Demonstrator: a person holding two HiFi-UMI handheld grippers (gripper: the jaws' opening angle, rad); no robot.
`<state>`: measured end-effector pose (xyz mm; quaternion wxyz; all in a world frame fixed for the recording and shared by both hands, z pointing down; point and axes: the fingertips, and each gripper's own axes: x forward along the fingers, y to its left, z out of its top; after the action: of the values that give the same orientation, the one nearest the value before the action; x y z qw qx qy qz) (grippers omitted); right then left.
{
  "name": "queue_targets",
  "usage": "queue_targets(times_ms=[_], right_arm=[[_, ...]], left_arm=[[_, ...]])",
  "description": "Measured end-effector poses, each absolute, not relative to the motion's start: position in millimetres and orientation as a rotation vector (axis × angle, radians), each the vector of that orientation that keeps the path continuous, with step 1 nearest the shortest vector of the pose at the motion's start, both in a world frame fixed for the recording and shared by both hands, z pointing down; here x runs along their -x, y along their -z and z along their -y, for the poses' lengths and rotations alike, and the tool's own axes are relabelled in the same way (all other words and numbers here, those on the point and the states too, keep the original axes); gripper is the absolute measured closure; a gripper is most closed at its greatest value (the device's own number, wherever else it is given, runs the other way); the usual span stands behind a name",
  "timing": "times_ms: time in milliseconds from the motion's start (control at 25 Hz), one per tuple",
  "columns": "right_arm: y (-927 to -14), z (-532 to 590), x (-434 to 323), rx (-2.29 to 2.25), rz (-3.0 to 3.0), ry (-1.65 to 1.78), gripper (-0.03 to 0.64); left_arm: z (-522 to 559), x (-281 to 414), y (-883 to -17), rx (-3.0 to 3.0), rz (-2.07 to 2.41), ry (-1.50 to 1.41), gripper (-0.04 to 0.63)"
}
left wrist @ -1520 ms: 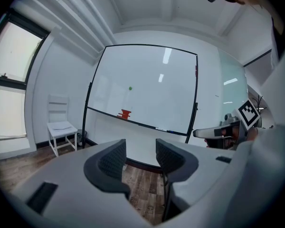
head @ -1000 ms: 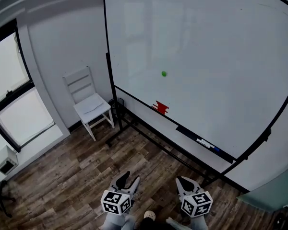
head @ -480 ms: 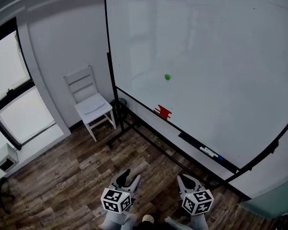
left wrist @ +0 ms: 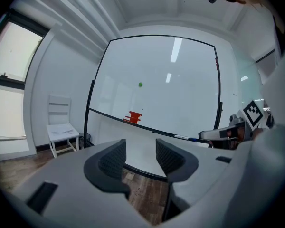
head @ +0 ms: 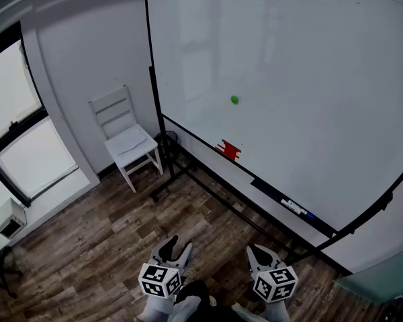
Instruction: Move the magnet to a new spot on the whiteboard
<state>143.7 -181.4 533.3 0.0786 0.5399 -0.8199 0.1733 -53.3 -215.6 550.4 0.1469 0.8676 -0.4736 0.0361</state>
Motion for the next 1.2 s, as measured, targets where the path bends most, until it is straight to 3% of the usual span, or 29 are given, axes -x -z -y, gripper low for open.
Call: queue_targets(times_ms=[560,1200], right_arm=[[-534.5,199.5,-139.6,-1.605,2.443,-0.51,0.588],[-503.3,340.2,-141.9,-1.632,2.459,-0.437,0.588]], left_arm=[[237.9,46.2,-548.0,-2.525,1.32,-0.088,0.405],[383.9,39.4,-519.4,-2.572,1.305,-0.04,0.405]])
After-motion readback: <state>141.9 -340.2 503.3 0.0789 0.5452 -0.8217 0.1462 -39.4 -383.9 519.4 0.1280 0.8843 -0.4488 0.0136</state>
